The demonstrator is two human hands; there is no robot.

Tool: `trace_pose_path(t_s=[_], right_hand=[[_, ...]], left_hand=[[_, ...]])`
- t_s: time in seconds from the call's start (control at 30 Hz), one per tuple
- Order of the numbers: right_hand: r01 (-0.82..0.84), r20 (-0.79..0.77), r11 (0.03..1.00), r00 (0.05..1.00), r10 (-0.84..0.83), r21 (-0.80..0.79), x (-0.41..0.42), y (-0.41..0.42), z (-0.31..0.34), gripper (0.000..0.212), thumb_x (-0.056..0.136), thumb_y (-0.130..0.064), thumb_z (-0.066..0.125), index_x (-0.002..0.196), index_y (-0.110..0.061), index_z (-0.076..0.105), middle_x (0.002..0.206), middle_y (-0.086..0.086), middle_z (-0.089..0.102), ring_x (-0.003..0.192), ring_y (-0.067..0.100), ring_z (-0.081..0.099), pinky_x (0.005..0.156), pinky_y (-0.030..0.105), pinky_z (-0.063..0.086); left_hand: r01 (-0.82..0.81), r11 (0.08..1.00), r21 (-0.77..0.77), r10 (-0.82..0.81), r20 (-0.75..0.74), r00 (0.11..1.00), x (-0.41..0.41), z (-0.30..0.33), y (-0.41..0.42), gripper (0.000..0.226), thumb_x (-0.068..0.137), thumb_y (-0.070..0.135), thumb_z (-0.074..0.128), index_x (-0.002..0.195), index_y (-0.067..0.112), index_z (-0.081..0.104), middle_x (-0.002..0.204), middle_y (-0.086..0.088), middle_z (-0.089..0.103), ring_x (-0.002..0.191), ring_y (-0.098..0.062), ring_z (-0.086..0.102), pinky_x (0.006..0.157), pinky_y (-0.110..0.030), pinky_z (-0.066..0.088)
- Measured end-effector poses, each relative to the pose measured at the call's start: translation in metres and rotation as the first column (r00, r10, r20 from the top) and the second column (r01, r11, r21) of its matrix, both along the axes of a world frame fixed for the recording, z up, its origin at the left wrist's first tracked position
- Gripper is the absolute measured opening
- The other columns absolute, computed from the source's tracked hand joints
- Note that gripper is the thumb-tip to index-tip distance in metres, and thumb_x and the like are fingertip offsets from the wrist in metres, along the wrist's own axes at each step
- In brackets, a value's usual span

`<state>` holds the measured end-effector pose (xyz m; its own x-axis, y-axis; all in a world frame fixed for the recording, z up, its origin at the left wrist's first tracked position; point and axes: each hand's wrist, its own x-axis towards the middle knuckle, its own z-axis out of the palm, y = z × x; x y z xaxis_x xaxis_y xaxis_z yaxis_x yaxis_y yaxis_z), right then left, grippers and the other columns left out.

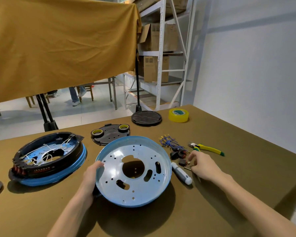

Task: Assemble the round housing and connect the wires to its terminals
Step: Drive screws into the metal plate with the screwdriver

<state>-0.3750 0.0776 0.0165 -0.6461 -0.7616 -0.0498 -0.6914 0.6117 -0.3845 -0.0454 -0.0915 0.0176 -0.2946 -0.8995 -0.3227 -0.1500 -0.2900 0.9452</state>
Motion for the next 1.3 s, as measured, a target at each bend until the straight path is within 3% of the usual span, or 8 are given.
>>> trace_pose_path(t_s=[0.23, 0.33, 0.43, 0.6, 0.87, 0.97, 1.13, 1.3], right_hand=[[-0.127, -0.136, 0.99, 0.984, 0.118, -0.056, 0.008, -0.005, -0.012, 0.01, 0.096, -0.03, 0.069, 0.099, -0.021, 0.072, 0.104, -0.002, 0.066, 0.093, 0.016, 0.062, 0.079, 0.033, 0.053], [-0.135, -0.1, 0.983, 0.987, 0.123, -0.122, 0.011, -0.01, -0.011, 0.007, 0.098, -0.025, 0.067, 0.095, -0.019, 0.069, 0.095, -0.002, 0.069, 0.087, 0.016, 0.063, 0.077, 0.031, 0.052], [-0.073, 0.007, 0.914, 0.997, 0.082, -0.399, 0.022, -0.016, 0.004, 0.01, 0.098, -0.018, 0.067, 0.089, -0.019, 0.066, 0.082, -0.002, 0.07, 0.075, 0.017, 0.066, 0.069, 0.031, 0.054], [0.006, 0.154, 0.683, 0.976, 0.156, -0.73, 0.063, -0.036, 0.038, 0.007, 0.097, -0.014, 0.067, 0.09, -0.014, 0.069, 0.071, 0.0, 0.072, 0.06, 0.01, 0.069, 0.056, 0.022, 0.056], [-0.168, 0.383, 0.713, 0.748, 0.543, -0.681, 0.149, -0.094, 0.043, 0.007, 0.096, -0.011, 0.067, 0.09, -0.012, 0.07, 0.077, 0.001, 0.071, 0.067, 0.013, 0.072, 0.061, 0.025, 0.058], [-0.186, 0.464, 0.717, 0.648, 0.604, -0.672, 0.168, -0.109, 0.04, 0.014, 0.095, -0.006, 0.067, 0.084, -0.013, 0.071, 0.071, -0.001, 0.073, 0.069, 0.015, 0.073, 0.063, 0.025, 0.058], [-0.172, 0.504, 0.719, 0.604, 0.617, -0.674, 0.177, -0.115, 0.031, 0.014, 0.093, -0.001, 0.069, 0.085, -0.011, 0.073, 0.076, 0.007, 0.076, 0.072, 0.02, 0.075, 0.064, 0.025, 0.058], [-0.179, 0.454, 0.695, 0.641, 0.619, -0.696, 0.178, -0.113, 0.025, 0.012, 0.092, -0.005, 0.069, 0.086, -0.015, 0.073, 0.078, 0.006, 0.076, 0.072, 0.02, 0.075, 0.064, 0.029, 0.061]], left_hand=[[0.045, 0.998, 0.046, -0.046, 0.005, 0.999, 0.0, -0.003, 0.004, 0.04, 0.098, 0.035, 0.053, 0.119, 0.003, 0.059, 0.082, -0.023, 0.068, 0.065, -0.033, 0.067, 0.051, -0.03, 0.052], [0.091, 0.994, 0.064, -0.089, -0.033, 0.996, 0.001, -0.002, 0.004, 0.042, 0.096, 0.042, 0.059, 0.123, 0.01, 0.06, 0.108, -0.026, 0.07, 0.091, -0.038, 0.069, 0.075, -0.041, 0.057], [0.131, 0.99, 0.046, -0.128, -0.061, 0.99, 0.004, -0.002, 0.003, 0.043, 0.092, 0.056, 0.061, 0.119, 0.022, 0.065, 0.121, -0.018, 0.068, 0.114, -0.037, 0.063, 0.107, -0.049, 0.048], [0.176, 0.984, 0.031, -0.174, -0.053, 0.983, 0.007, -0.004, 0.004, 0.059, 0.076, 0.081, 0.054, 0.102, 0.032, 0.073, 0.114, -0.003, 0.071, 0.122, -0.033, 0.059, 0.119, -0.054, 0.035], [0.202, 0.979, 0.004, -0.202, -0.019, 0.979, 0.009, -0.013, -0.003, 0.068, 0.069, 0.085, 0.055, 0.087, 0.025, 0.081, 0.083, 0.0, 0.079, 0.1, -0.023, 0.068, 0.075, -0.03, 0.049], [0.278, 0.96, -0.024, -0.278, -0.012, 0.96, 0.014, -0.014, -0.005, 0.048, 0.07, 0.09, 0.056, 0.078, 0.05, 0.08, 0.096, -0.018, 0.074, 0.098, -0.026, 0.066, 0.078, -0.03, 0.05], [0.316, 0.949, 0.002, -0.315, -0.046, 0.948, 0.018, -0.025, -0.012, 0.072, 0.067, 0.087, 0.06, 0.095, 0.025, 0.083, 0.103, -0.016, 0.076, 0.093, -0.023, 0.067, 0.078, -0.026, 0.051], [0.307, 0.952, 0.01, -0.304, -0.116, 0.946, 0.018, -0.028, -0.014, 0.063, 0.069, 0.075, 0.07, 0.089, 0.016, 0.084, 0.091, -0.011, 0.075, 0.091, -0.026, 0.064, 0.088, -0.036, 0.051]])
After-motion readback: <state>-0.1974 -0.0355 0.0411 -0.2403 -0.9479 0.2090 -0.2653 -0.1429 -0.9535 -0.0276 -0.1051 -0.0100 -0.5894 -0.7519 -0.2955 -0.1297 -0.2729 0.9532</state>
